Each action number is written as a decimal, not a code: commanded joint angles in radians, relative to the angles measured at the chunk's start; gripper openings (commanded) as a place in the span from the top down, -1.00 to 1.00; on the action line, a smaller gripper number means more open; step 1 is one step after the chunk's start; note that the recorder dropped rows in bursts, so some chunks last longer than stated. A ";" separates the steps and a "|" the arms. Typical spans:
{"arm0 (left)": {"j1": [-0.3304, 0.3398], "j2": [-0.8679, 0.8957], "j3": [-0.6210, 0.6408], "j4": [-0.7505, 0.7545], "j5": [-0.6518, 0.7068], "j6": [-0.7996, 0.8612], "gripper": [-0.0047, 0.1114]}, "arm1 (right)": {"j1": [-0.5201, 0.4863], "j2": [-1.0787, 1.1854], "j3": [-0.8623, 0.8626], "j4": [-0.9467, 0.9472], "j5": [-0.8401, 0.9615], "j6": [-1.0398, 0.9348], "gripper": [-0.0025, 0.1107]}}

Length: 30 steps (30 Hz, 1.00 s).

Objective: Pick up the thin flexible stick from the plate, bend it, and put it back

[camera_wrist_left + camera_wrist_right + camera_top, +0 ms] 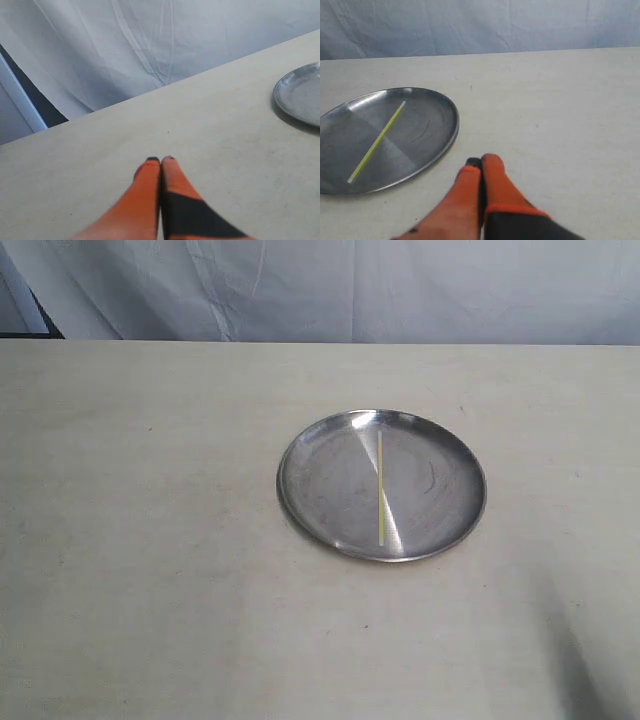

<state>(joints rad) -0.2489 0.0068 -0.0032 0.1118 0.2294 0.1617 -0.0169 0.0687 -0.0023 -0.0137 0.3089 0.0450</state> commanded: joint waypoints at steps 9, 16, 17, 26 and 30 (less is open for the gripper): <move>-0.004 -0.007 0.003 0.002 -0.003 0.000 0.92 | -0.007 -0.006 0.002 -0.278 -0.221 -0.028 0.97; -0.004 -0.007 0.003 -0.002 -0.005 0.000 0.92 | -0.007 -0.006 0.002 -0.284 -0.768 -0.071 0.97; -0.004 -0.007 0.003 -0.005 -0.005 0.000 0.92 | -0.007 -0.006 0.002 -0.262 -0.870 -0.052 0.97; -0.004 -0.007 0.003 -0.009 -0.005 0.000 0.92 | -0.005 -0.004 -0.018 0.150 -0.842 0.844 0.97; -0.004 -0.007 0.003 -0.009 -0.005 0.000 0.92 | -0.005 -0.004 -0.043 0.206 -0.546 0.876 0.97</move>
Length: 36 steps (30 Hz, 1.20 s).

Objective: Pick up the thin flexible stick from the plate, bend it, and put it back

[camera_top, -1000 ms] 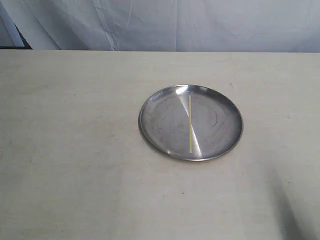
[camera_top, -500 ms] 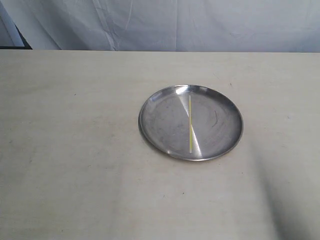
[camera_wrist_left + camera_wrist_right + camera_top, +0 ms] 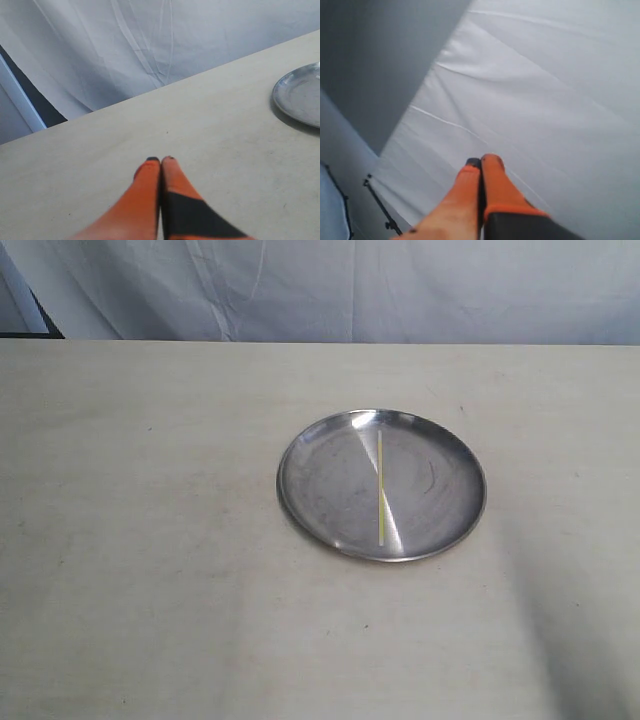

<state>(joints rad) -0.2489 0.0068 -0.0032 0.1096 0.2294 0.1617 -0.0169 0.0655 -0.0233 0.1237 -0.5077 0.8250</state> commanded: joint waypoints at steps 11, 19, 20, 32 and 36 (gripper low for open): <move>-0.004 -0.007 0.003 -0.007 -0.005 0.000 0.92 | 0.109 0.451 -0.451 -0.222 0.809 -0.075 0.97; -0.004 -0.007 0.003 -0.007 -0.005 0.000 0.92 | 0.232 1.146 -0.923 -0.085 1.080 -0.593 0.97; -0.004 -0.007 0.003 -0.007 -0.005 0.000 0.92 | 0.243 1.231 -0.982 -0.085 1.106 -0.634 0.97; -0.004 -0.007 0.003 -0.007 -0.005 0.000 0.92 | 0.303 1.876 -1.443 -0.001 1.399 -0.797 -0.04; -0.004 -0.007 0.003 -0.007 -0.005 0.000 0.92 | 0.310 1.956 -1.448 0.002 1.404 -0.761 -0.04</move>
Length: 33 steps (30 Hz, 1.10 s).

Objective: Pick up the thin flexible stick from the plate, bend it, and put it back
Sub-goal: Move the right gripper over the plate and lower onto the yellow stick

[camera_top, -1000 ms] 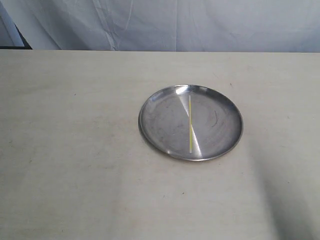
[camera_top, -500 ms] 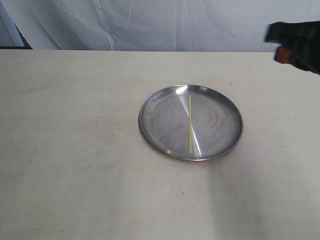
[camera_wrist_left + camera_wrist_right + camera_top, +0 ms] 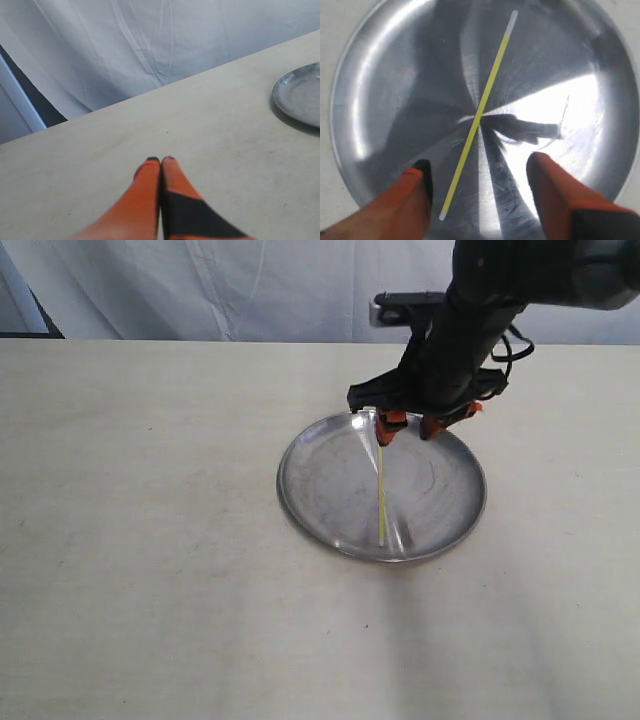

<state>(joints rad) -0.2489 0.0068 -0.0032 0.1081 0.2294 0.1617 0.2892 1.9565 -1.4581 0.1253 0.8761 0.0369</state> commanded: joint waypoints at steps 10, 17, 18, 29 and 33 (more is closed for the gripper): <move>-0.004 -0.007 0.003 -0.006 -0.005 0.000 0.92 | 0.070 0.152 -0.013 -0.003 0.034 0.102 -0.04; -0.004 -0.007 0.003 -0.006 -0.005 0.000 0.92 | 0.110 0.177 -0.013 -0.079 0.037 0.178 -0.04; -0.004 -0.007 0.003 -0.006 -0.005 0.000 0.92 | 0.112 0.179 -0.013 -0.079 0.039 0.183 -0.04; -0.004 -0.007 0.003 -0.006 -0.005 0.000 0.92 | 0.112 0.183 -0.013 -0.125 0.047 0.226 0.05; -0.004 -0.007 0.003 -0.006 -0.005 0.000 0.92 | 0.112 0.183 -0.013 -0.125 0.053 0.228 0.05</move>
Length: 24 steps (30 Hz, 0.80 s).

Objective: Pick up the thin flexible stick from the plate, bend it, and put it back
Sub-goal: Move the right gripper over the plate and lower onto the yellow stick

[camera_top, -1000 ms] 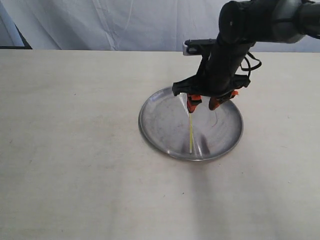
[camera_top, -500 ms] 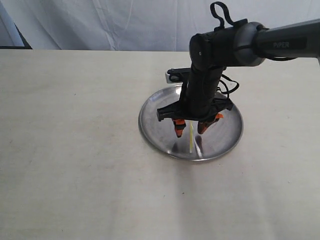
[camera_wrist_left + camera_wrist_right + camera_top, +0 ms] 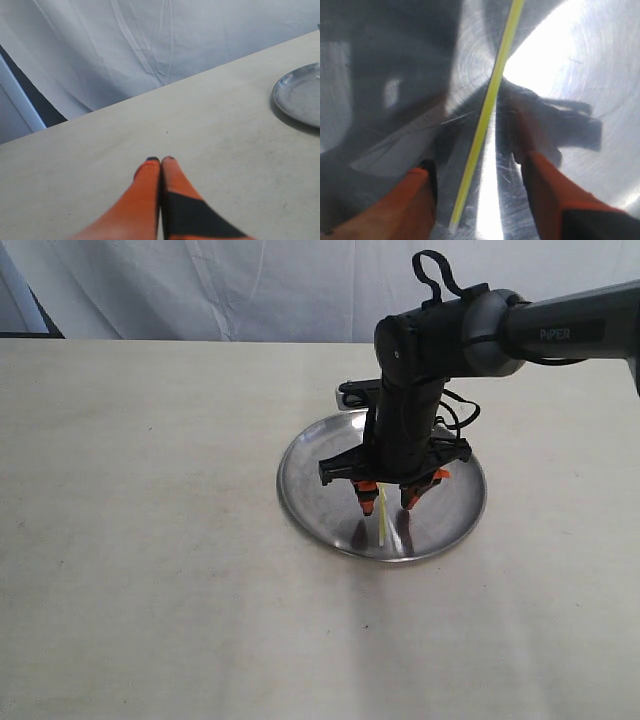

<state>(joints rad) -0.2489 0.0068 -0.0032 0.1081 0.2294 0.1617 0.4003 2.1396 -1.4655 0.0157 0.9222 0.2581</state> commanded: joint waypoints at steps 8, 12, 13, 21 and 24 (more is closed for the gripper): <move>-0.004 -0.007 0.003 -0.006 -0.005 0.000 0.92 | 0.001 0.000 -0.006 -0.010 0.025 0.007 0.05; -0.004 -0.007 0.003 -0.006 -0.005 0.000 0.92 | 0.001 0.000 -0.006 -0.005 0.026 0.007 0.05; -0.004 -0.007 0.003 -0.006 -0.005 0.000 0.92 | 0.001 0.000 -0.006 0.001 0.026 0.007 0.05; -0.004 -0.007 0.003 -0.006 -0.005 0.000 0.92 | 0.027 0.002 -0.006 -0.004 0.026 0.007 0.05; -0.004 -0.007 0.003 -0.006 -0.005 0.000 0.92 | 0.032 0.016 -0.006 -0.006 0.034 0.007 0.05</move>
<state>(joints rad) -0.2489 0.0068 -0.0032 0.1081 0.2294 0.1617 0.4272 2.1421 -1.4655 0.0138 0.9437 0.2666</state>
